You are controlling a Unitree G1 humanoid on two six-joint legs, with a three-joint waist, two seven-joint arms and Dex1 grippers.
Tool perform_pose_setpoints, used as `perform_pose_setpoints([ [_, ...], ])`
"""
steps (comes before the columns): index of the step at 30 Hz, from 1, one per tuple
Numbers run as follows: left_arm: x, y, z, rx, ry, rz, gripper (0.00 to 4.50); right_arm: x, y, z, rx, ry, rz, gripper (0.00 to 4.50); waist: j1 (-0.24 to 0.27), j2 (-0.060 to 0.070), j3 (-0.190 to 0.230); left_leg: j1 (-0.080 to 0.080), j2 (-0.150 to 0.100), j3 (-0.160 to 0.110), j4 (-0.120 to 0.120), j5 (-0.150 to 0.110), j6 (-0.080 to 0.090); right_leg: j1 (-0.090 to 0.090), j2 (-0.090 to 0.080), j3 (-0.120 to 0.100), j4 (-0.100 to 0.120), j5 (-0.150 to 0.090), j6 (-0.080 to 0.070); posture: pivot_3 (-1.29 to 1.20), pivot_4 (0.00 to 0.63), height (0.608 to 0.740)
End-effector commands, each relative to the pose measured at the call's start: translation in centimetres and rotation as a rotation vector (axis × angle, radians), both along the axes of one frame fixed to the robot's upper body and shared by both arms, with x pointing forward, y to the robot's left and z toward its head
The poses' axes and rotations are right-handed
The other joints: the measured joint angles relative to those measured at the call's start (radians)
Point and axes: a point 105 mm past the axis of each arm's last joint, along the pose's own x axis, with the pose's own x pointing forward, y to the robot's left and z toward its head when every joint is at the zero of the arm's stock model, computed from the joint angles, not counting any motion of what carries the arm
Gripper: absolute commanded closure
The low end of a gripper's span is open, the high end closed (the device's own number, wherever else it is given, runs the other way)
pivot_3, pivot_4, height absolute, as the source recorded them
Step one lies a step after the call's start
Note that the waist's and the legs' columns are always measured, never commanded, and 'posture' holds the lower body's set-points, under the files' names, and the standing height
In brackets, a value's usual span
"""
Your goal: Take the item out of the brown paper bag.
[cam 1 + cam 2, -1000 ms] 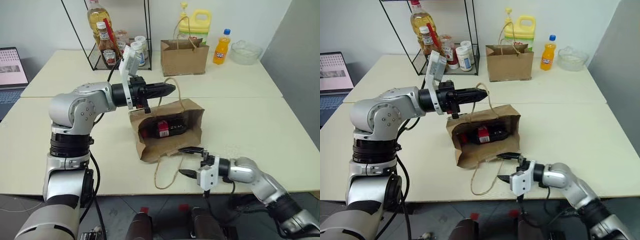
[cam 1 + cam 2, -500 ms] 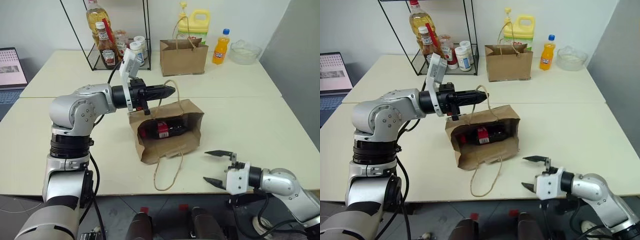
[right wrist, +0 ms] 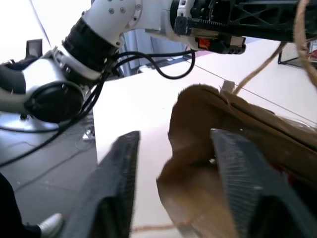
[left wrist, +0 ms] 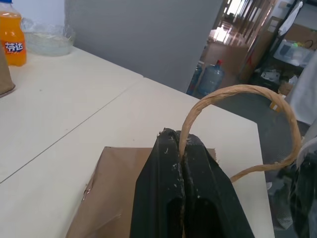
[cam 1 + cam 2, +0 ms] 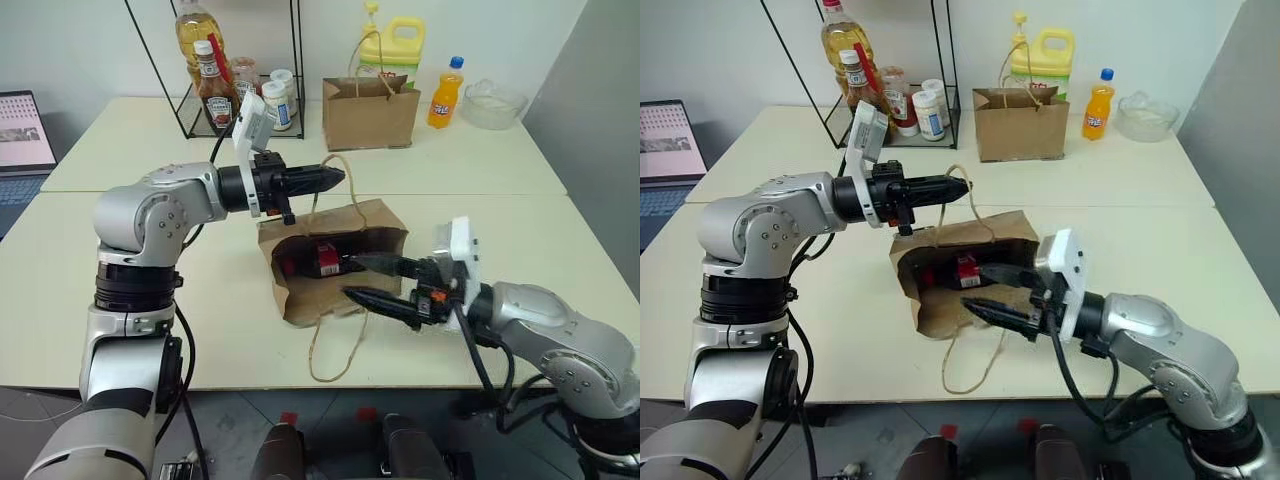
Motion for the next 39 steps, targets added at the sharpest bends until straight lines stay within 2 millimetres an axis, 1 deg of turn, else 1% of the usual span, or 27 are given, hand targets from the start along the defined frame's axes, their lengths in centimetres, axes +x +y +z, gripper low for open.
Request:
perform_pose_setpoints([
  [1, -0.4, -0.2, 1.5, 0.0, -0.072, -0.013, 4.5, 1.0, 1.8, 0.2, 0.04, 0.015, 0.004, 3.69, -0.001, 0.0, 0.0, 0.0, 0.0, 0.0, 0.0, 0.0, 0.0, 0.0, 0.0, 0.0, 0.0, 0.0, 0.0, 0.0, 0.15, 0.74],
  [2, -0.5, -0.2, 1.5, -0.002, -0.071, -0.013, 4.5, 1.3, 2.3, 0.1, 0.046, 0.018, 0.0, 4.02, -0.001, 0.0, 0.0, 0.0, 0.0, 0.0, 0.0, 0.0, 0.0, -0.001, 0.001, 0.0, 0.0, 0.0, 0.0, 0.0, 0.15, 0.74],
  [3, -0.4, -0.2, 1.5, -0.002, -0.071, -0.012, 4.5, 1.7, 2.8, -0.1, 0.047, 0.02, -0.005, 4.46, -0.001, 0.0, 0.0, -0.001, 0.0, 0.0, 0.0, 0.0, 0.0, -0.001, 0.001, 0.0, 0.0, 0.0, 0.0, 0.0, 0.15, 0.74],
  [5, -0.5, -0.3, 1.4, -0.002, -0.072, -0.013, 4.5, 2.3, 3.4, -1.0, 0.04, 0.027, -0.013, 4.46, -0.001, 0.0, 0.0, -0.001, 0.0, 0.0, 0.0, 0.0, 0.0, -0.001, 0.001, 0.0, 0.0, 0.0, 0.0, 0.0, 0.15, 0.74],
  [6, -0.6, -0.3, 1.4, -0.003, -0.072, -0.014, 4.5, 3.1, 3.5, -1.8, 0.013, 0.015, -0.044, 4.46, 0.0, 0.0, 0.0, -0.001, 0.0, 0.0, 0.0, 0.0, 0.0, -0.001, 0.001, 0.0, 0.0, 0.0, 0.0, 0.0, 0.15, 0.74],
  [9, -0.7, -0.4, 1.4, -0.003, -0.073, -0.018, 4.5, 5.6, 2.8, -4.1, -0.134, -0.1, -0.17, 4.46, 0.0, 0.0, 0.0, -0.001, 0.0, -0.001, 0.0, 0.0, 0.0, -0.001, 0.001, 0.001, 0.0, 0.0, 0.0, 0.0, 0.15, 0.74],
  [11, -0.7, -0.4, 1.4, -0.005, -0.073, -0.017, 4.5, 7.2, 1.8, -4.3, -0.213, -0.184, -0.255, 4.46, 0.0, 0.0, 0.0, -0.002, 0.0, -0.001, 0.0, 0.0, 0.0, -0.001, 0.001, 0.0, 0.0, 0.0, 0.0, 0.0, 0.15, 0.74],
  [14, -0.8, -0.5, 1.4, -0.009, -0.073, -0.017, 4.5, 8.4, 0.5, -4.3, -0.334, -0.32, -0.315, 4.46, -0.001, 0.0, 0.0, -0.002, 0.0, -0.001, 0.0, 0.0, 0.0, -0.002, 0.001, 0.001, 0.0, 0.0, 0.0, 0.0, 0.15, 0.74],
  [17, -0.7, -0.6, 1.4, -0.012, -0.073, -0.02, 4.5, 8.8, 0.0, -4.0, -0.397, -0.409, -0.329, 3.89, -0.001, 0.0, 0.0, -0.002, 0.0, -0.001, 0.0, 0.0, 0.0, -0.003, 0.001, 0.001, 0.001, 0.0, 0.0, 0.0, 0.15, 0.74],
  [18, -0.7, -0.7, 1.4, -0.014, -0.073, -0.022, 4.5, 8.8, 0.0, -4.0, -0.423, -0.44, -0.327, 3.58, -0.001, 0.0, 0.0, -0.002, 0.0, -0.001, 0.0, 0.0, 0.0, -0.003, 0.001, 0.001, 0.001, 0.0, 0.0, 0.0, 0.15, 0.74],
  [23, -0.6, -1.1, 1.4, -0.022, -0.072, -0.037, 4.5, 9.1, 0.0, -5.5, -0.622, -0.616, -0.263, 1.96, -0.002, 0.0, 0.0, -0.002, 0.0, -0.001, 0.0, 0.0, 0.0, -0.003, 0.001, 0.001, 0.001, 0.0, 0.0, 0.0, 0.15, 0.74],
  [28, -0.4, -1.4, 1.5, -0.027, -0.076, -0.042, 4.5, 9.6, 0.3, -6.5, -0.773, -0.727, -0.181, 0.25, -0.002, 0.0, 0.0, -0.002, 0.0, -0.001, 0.0, 0.0, 0.0, -0.003, 0.001, 0.001, 0.001, 0.0, 0.0, 0.0, 0.15, 0.74],
  [29, -0.4, -1.4, 1.5, -0.027, -0.077, -0.042, 4.5, 10.0, 0.2, -6.8, -0.808, -0.75, -0.177, 0.05, -0.003, 0.0, 0.0, -0.002, 0.0, -0.001, 0.0, 0.0, 0.0, -0.003, 0.001, 0.001, 0.001, 0.0, 0.0, 0.0, 0.15, 0.74],
  [31, -0.2, -1.5, 1.4, -0.032, -0.077, -0.038, 4.5, 10.7, 0.1, -8.0, -0.908, -0.791, -0.149, 0.05, -0.003, 0.0, 0.0, -0.002, 0.0, -0.001, 0.0, 0.0, 0.0, -0.003, 0.001, 0.001, 0.001, 0.0, 0.0, 0.0, 0.15, 0.74],
  [34, -0.4, -1.7, 1.3, -0.034, -0.074, -0.046, 4.5, 11.6, 0.0, -9.4, -1.011, -0.777, -0.129, 0.05, -0.004, 0.0, 0.0, -0.001, 0.0, 0.0, 0.0, 0.0, 0.0, -0.003, 0.001, 0.001, 0.001, 0.0, 0.0, 0.0, 0.15, 0.74],
  [39, -0.4, -1.8, 1.3, -0.036, -0.077, -0.049, 4.5, 12.7, 0.4, -9.6, -1.062, -0.784, -0.123, 0.05, -0.005, 0.0, 0.0, -0.001, 0.0, -0.001, 0.0, 0.001, -0.002, -0.002, 0.001, 0.001, 0.002, 0.0, 0.0, 0.0, 0.15, 0.74],
])
